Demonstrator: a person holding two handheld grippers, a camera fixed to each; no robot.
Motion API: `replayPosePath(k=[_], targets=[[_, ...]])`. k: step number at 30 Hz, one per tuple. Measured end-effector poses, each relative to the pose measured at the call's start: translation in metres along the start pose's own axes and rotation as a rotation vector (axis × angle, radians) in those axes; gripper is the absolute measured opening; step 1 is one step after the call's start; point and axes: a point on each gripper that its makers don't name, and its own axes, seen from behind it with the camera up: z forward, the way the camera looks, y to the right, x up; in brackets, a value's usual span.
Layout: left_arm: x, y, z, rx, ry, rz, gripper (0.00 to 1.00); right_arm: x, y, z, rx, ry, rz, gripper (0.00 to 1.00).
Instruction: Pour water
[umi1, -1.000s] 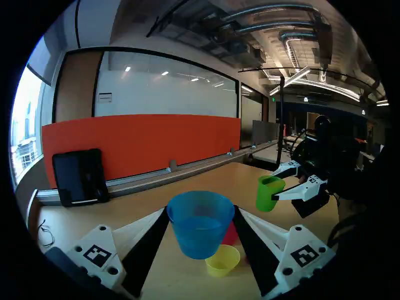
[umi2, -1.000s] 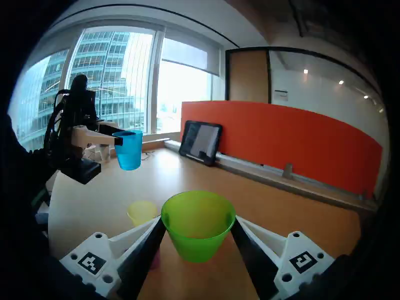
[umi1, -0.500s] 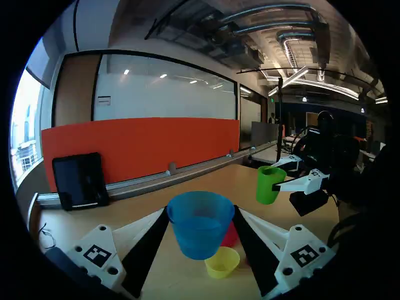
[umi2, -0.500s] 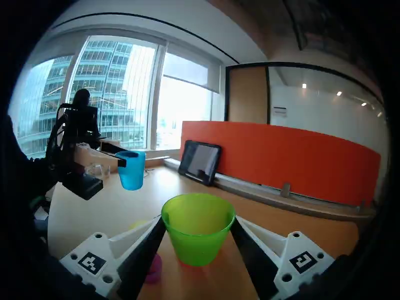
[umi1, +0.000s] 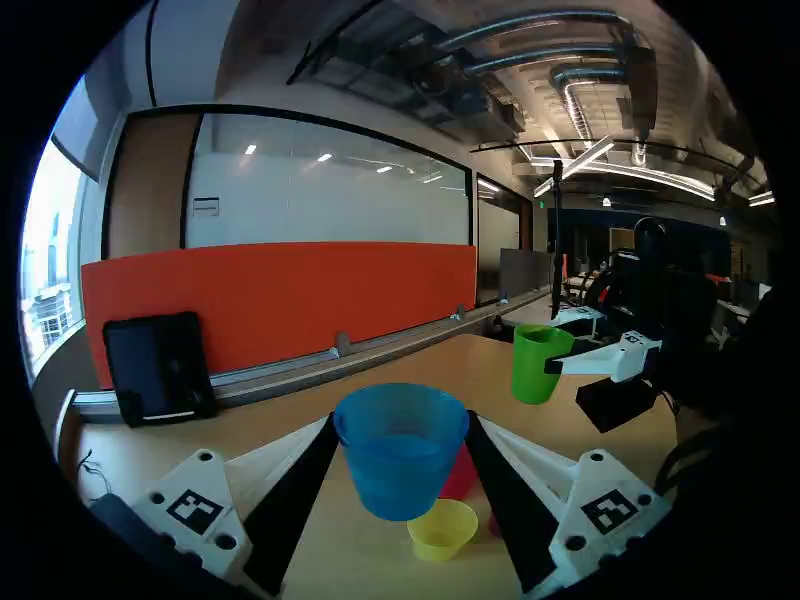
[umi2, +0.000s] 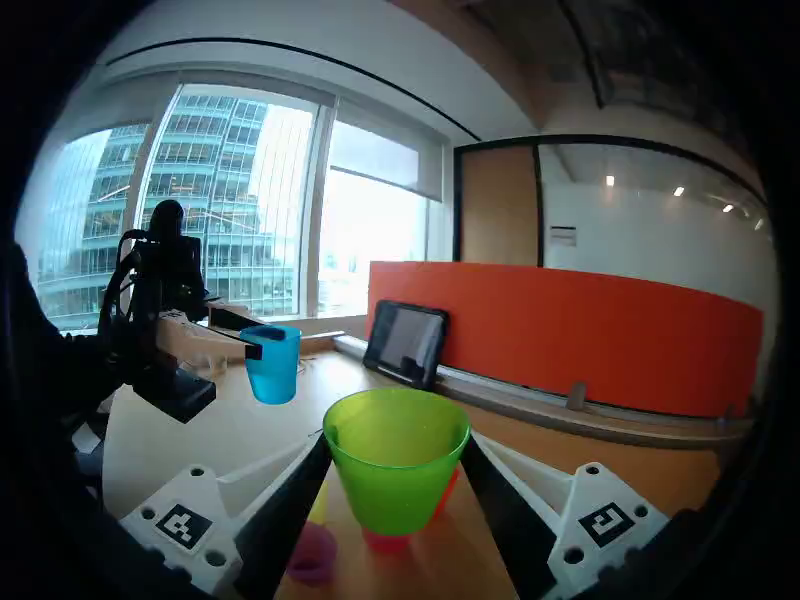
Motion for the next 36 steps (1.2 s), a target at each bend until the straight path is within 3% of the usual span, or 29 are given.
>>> replayPosePath(k=[14,24,36], targets=[[0.018,0.001,-0.001,0.007,0.03,0.035,0.89,0.01,-0.011,0.007,0.044,0.003,0.005,0.92],[0.037,0.002,-0.001,0.035,0.057,0.122,0.89,0.013,-0.024,0.017,0.081,0.004,0.004,0.92],[0.056,0.001,0.005,0.05,0.078,0.185,0.89,0.013,-0.042,0.027,0.126,0.004,0.007,0.91]])
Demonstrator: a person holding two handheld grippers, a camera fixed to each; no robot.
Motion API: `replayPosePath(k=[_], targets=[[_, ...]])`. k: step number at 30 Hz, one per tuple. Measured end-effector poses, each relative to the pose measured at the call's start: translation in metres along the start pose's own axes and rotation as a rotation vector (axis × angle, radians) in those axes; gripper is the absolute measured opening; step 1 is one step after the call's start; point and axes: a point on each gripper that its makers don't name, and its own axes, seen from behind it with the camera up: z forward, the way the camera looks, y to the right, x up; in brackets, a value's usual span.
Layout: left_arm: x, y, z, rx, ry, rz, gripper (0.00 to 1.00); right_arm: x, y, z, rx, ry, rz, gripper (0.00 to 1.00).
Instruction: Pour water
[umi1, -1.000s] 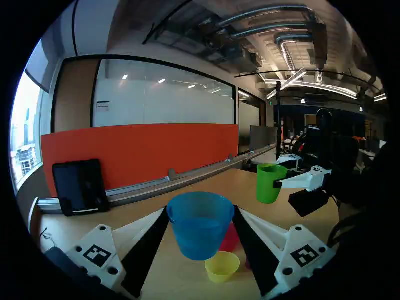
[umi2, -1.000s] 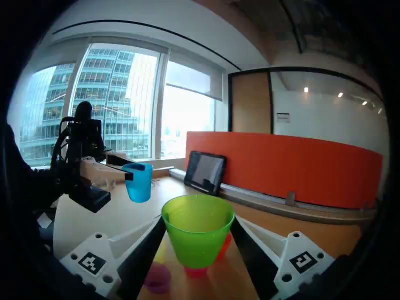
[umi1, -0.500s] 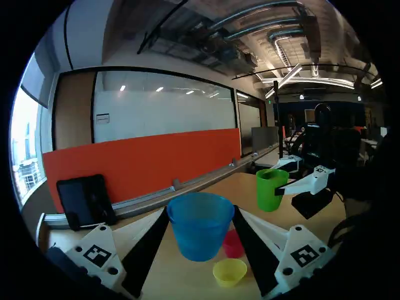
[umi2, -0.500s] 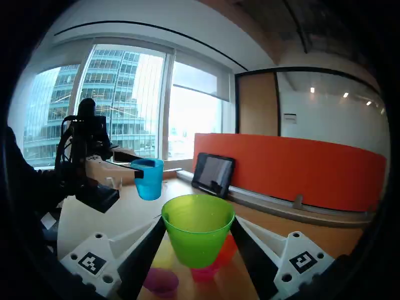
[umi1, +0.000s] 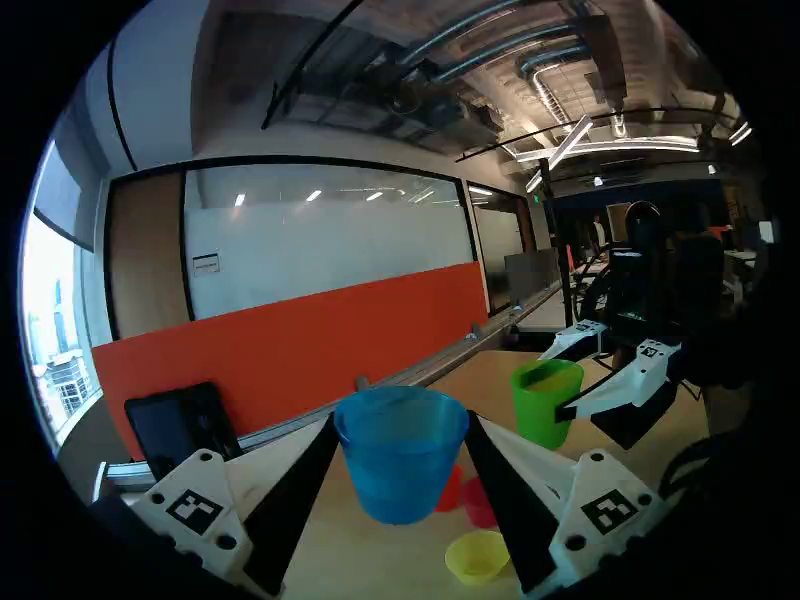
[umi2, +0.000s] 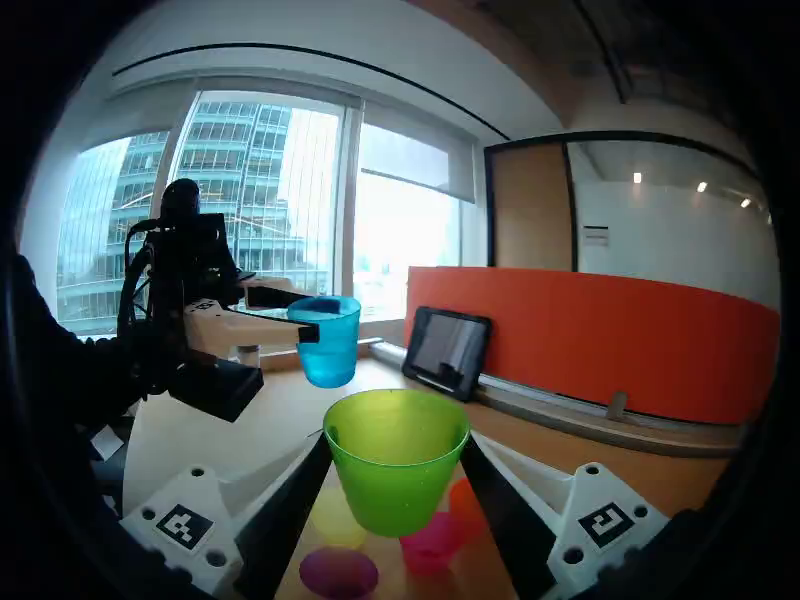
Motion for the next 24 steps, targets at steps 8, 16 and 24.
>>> replayPosePath(k=[8,16,24], targets=[[0.011,-0.005,0.003,0.013,0.009,0.054,0.89,-0.001,-0.005,0.008,0.015,0.001,0.0,0.91],[0.022,-0.004,0.003,0.018,0.018,0.105,0.89,-0.004,-0.011,0.016,0.029,-0.002,0.002,0.91],[0.028,-0.002,0.005,0.023,0.021,0.163,0.89,-0.008,-0.019,0.023,0.046,-0.003,0.006,0.91]])
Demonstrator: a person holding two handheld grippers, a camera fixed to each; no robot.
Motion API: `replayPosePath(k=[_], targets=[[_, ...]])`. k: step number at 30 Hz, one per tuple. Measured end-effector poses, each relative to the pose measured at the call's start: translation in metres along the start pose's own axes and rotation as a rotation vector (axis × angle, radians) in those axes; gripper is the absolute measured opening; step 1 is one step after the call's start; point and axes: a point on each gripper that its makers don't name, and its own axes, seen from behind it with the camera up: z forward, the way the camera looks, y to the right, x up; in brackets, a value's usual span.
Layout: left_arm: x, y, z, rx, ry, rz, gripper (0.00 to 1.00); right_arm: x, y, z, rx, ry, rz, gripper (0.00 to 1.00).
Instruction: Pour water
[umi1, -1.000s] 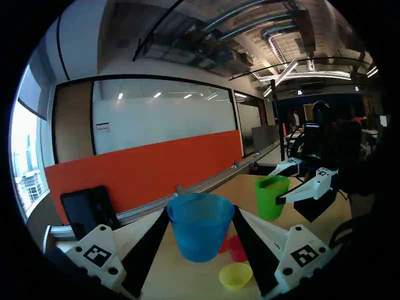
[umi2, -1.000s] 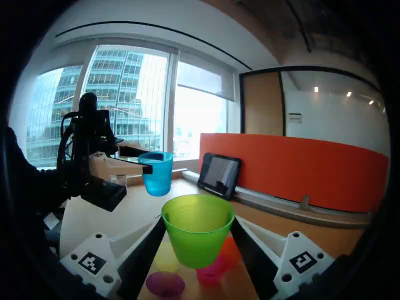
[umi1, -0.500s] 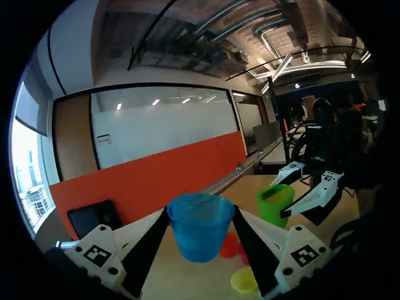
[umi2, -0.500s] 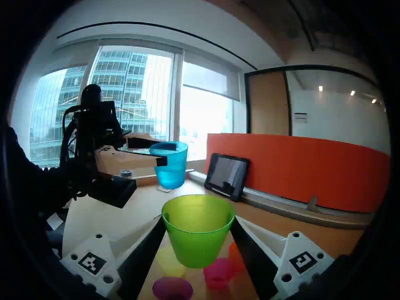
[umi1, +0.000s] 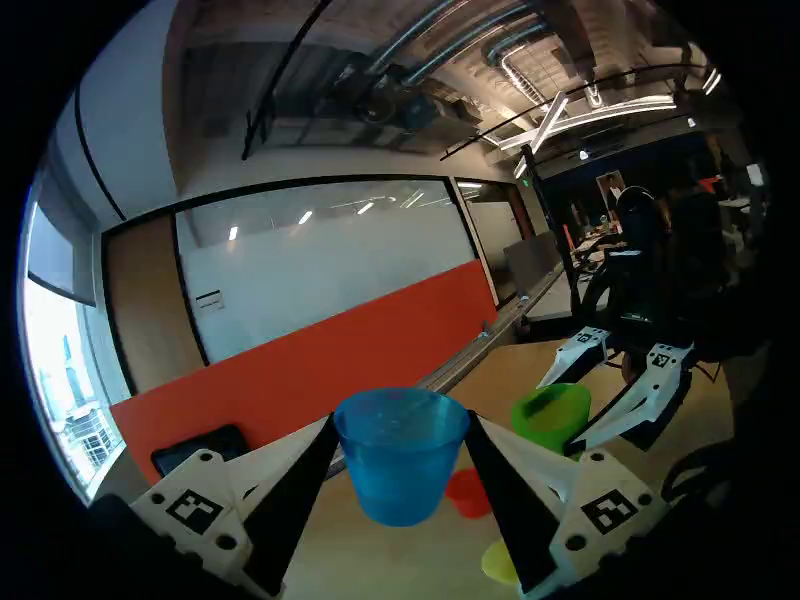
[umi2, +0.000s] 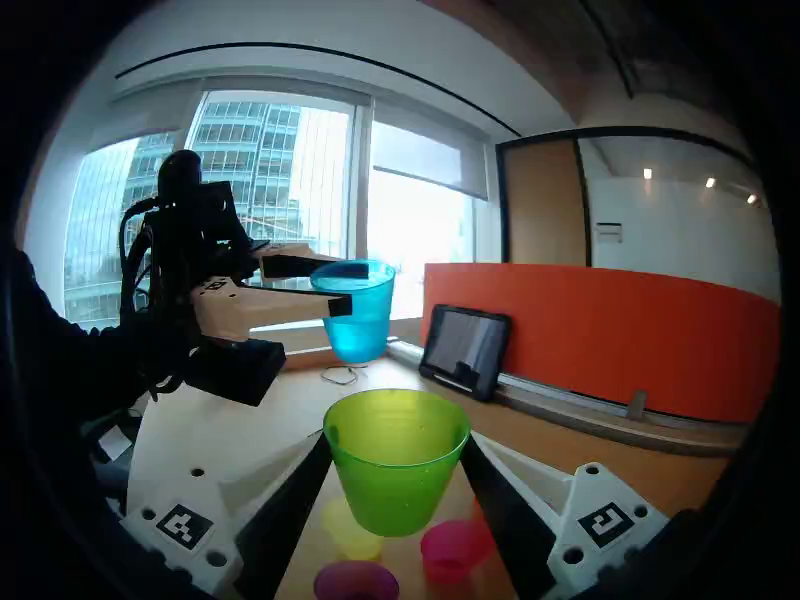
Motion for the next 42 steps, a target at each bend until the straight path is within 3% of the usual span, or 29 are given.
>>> replayPosePath(k=[17,42], targets=[[0.02,0.002,0.0,0.014,0.026,0.159,0.89,0.0,-0.014,0.012,0.034,0.0,-0.001,0.91],[0.043,0.011,-0.003,0.037,0.021,0.435,0.89,-0.003,-0.032,0.025,0.077,0.0,-0.008,0.91]])
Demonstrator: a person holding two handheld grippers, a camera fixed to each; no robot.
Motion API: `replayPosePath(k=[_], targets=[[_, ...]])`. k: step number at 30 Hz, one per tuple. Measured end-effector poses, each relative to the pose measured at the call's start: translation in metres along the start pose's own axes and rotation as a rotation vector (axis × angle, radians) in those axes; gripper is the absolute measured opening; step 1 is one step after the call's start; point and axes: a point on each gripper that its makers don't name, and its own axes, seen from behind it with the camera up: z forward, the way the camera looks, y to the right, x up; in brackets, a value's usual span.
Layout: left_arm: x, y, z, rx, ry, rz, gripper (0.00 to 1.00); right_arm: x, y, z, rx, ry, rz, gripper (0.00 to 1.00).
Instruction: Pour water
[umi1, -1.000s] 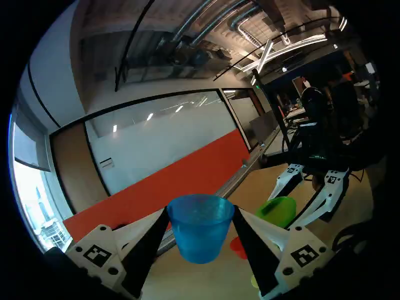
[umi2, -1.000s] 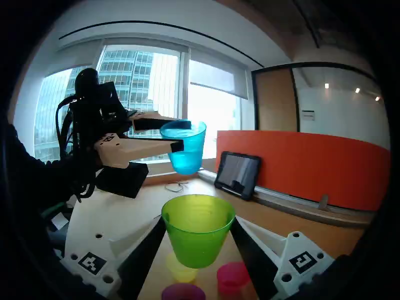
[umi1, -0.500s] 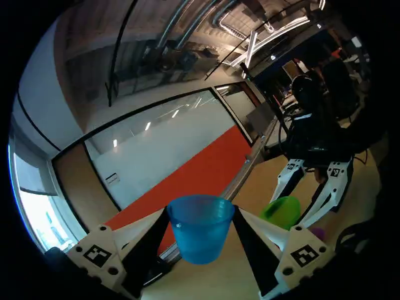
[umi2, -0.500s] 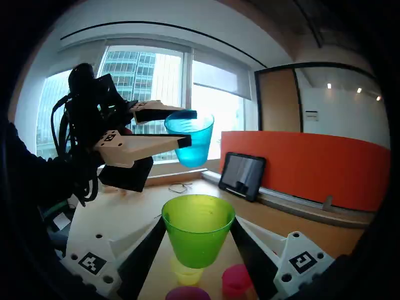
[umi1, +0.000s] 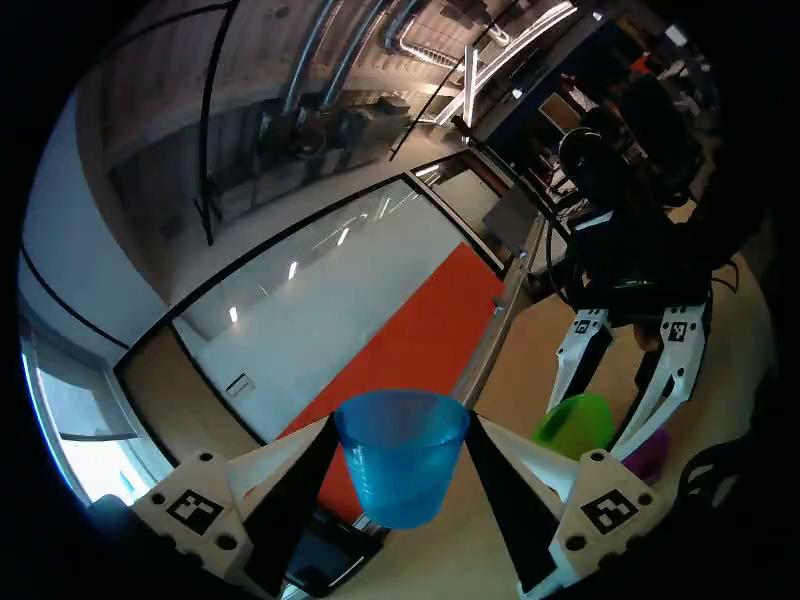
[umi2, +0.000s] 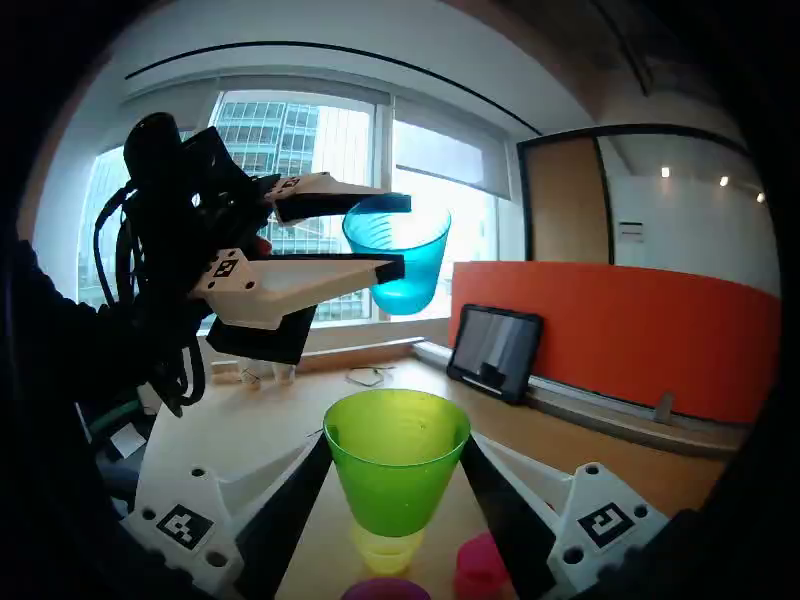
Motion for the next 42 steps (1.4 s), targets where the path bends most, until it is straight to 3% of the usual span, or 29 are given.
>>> replayPosePath(k=[21,42], targets=[[0.006,0.0,0.005,0.01,0.011,0.151,0.89,0.0,-0.004,0.008,0.018,-0.003,0.003,0.91],[0.016,0.001,0.008,0.012,0.022,0.232,0.89,0.0,0.002,0.008,0.011,0.001,0.005,0.91]])
